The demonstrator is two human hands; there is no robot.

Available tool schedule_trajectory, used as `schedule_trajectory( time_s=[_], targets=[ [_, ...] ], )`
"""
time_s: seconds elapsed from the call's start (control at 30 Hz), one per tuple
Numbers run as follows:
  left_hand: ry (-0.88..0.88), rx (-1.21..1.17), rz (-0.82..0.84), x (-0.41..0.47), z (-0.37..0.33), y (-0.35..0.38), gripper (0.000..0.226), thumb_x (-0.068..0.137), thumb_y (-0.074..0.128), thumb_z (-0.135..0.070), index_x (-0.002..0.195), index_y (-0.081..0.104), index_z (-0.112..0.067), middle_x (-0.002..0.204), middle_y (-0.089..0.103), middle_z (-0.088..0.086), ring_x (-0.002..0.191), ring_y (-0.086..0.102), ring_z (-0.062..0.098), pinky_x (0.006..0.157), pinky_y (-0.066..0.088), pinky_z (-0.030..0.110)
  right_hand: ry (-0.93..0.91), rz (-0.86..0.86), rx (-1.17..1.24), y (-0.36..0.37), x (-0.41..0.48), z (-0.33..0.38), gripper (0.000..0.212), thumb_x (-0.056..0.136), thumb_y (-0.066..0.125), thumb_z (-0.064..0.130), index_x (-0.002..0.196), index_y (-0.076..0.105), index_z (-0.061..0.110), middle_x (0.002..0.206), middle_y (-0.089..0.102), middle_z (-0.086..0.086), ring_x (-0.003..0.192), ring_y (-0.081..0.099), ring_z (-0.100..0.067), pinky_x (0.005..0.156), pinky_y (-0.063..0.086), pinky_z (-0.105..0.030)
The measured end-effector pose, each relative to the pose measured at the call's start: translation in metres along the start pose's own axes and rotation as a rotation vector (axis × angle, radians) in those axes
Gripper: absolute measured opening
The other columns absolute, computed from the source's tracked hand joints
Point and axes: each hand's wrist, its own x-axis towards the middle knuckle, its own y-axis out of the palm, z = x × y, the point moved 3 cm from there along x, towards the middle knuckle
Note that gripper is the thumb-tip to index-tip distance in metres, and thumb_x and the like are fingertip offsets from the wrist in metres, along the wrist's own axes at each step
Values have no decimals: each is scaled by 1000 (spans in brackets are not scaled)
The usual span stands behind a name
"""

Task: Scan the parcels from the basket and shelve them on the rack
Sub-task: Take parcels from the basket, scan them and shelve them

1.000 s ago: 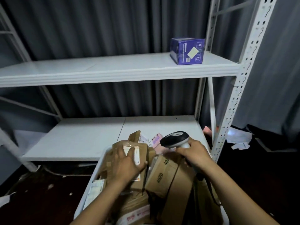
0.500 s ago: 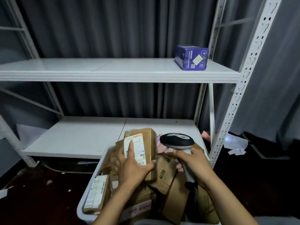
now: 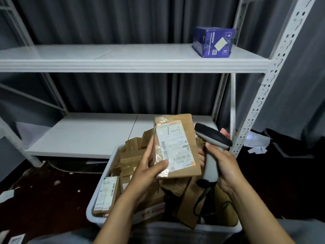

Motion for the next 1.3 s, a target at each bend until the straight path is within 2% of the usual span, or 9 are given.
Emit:
schedule_trajectory(
  time_s=[0.1,0.2,0.53,0.67,0.8,0.9,1.0,1.17,1.3],
  targets=[
    [-30,-13,123,2,11,6,96,70,73,-8,128,26,-67,125,62,-20,117,59,8,94,52,32,17,-19,-24,-5,0,-1,11,92,60,11,94,63,0,70,72,-10,57,68,-16,52,56,-24],
    [-36,30,133,5,10,4,97,68,78,-1,130,32,-60,124,62,-18,112,62,8,84,55,26,21,-42,-99,-14,1,2,14,91,63,15,93,63,1,74,72,-14,62,69,-21,57,58,-28],
    [44,250,-140,18,-8,-34,55,83,69,-17,128,52,-45,117,58,-14,100,58,-1,63,53,14,-144,103,-962,-26,-6,48,10,82,75,16,88,67,17,57,66,-1,49,57,-17,52,50,-34],
    [31,295,-133,24,-10,-43,47,86,67,-25,130,56,-38,122,62,-7,96,66,3,67,53,15,-161,161,-1013,-22,-15,56,16,80,77,19,92,68,23,68,71,-4,55,61,-15,59,55,-38],
    [21,298,-109,28,-14,-42,41,90,62,-13,128,60,-28,100,70,-23,95,67,0,73,53,16,-186,182,-1075,-26,-20,63,10,81,77,18,80,67,21,51,61,8,47,53,-8,46,45,-22],
    [12,341,-89,28,-13,-41,41,90,62,-14,128,61,-28,98,69,-28,94,66,-3,77,52,17,-209,209,-1108,-27,-28,69,9,81,76,20,85,69,23,65,70,7,56,63,-16,50,46,-19],
    [15,362,-82,28,-14,-41,41,89,63,-18,128,61,-31,101,68,-29,96,65,-2,82,49,23,-252,183,-1121,-31,-29,74,18,82,76,19,100,71,20,100,73,-11,93,68,-26,67,54,-28],
    [22,355,-52,26,-17,-39,44,80,72,-28,122,62,-36,99,68,-32,97,66,-1,82,49,21,-277,185,-1127,-37,-26,77,18,80,77,19,96,71,13,89,73,-16,85,68,-36,77,55,-46],
    [34,356,-31,25,-19,-38,60,62,69,-50,121,63,-40,105,68,-29,99,66,1,85,51,25,-295,195,-1134,-34,-27,78,16,81,75,17,94,70,9,88,73,-18,82,69,-35,76,55,-44]
  ],
)
